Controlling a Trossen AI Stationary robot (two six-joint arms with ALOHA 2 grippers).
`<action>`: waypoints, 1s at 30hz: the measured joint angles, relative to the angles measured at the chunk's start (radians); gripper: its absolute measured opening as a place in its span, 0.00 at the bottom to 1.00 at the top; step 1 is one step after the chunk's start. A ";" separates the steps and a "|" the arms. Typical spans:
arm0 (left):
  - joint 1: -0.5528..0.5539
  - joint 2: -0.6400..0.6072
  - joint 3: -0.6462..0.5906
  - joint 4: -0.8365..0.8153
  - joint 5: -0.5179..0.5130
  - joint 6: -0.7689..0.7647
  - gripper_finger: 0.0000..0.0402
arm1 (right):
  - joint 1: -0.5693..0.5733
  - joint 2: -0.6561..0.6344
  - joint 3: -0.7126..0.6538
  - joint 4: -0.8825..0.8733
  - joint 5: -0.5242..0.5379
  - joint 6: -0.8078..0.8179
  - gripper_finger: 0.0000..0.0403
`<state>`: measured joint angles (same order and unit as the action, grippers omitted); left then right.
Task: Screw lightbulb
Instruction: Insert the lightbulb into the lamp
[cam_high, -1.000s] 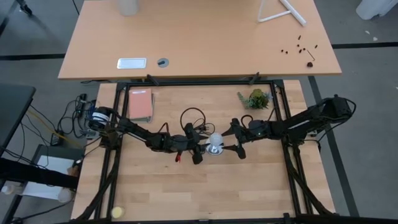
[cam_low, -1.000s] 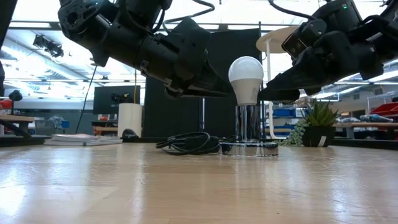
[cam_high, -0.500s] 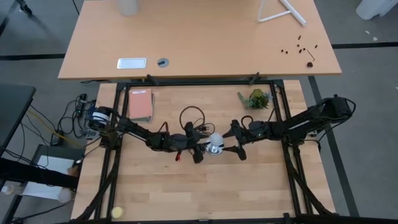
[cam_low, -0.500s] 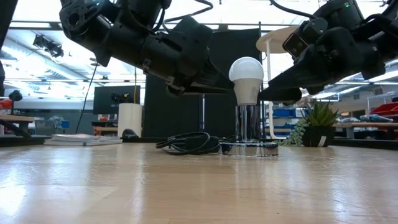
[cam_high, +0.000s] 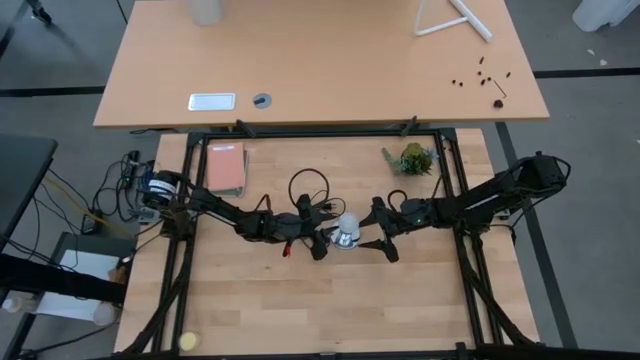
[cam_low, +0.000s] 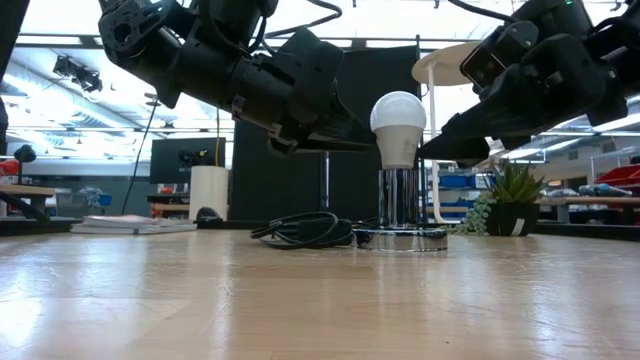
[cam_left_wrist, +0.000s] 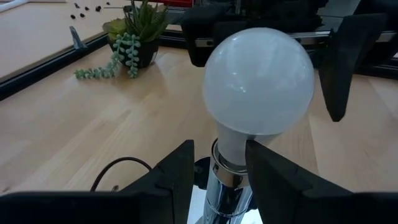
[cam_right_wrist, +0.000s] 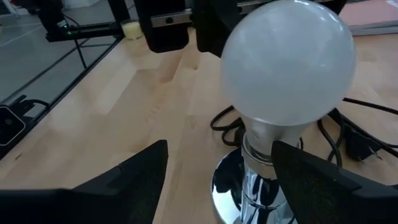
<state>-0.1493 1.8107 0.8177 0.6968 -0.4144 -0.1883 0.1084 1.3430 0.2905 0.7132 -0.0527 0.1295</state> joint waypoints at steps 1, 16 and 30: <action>0.000 0.000 0.000 0.000 0.001 0.000 0.37 | 0.003 0.000 0.000 0.004 0.000 0.000 0.73; 0.000 0.000 0.000 -0.013 0.001 -0.005 0.37 | 0.001 0.000 -0.001 -0.013 0.052 0.010 0.72; -0.006 0.000 0.000 -0.042 0.001 -0.005 0.37 | -0.017 0.000 0.000 0.013 0.121 0.009 0.72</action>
<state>-0.1558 1.8103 0.8177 0.6552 -0.4137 -0.1937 0.0912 1.3430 0.2909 0.7267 0.0685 0.1387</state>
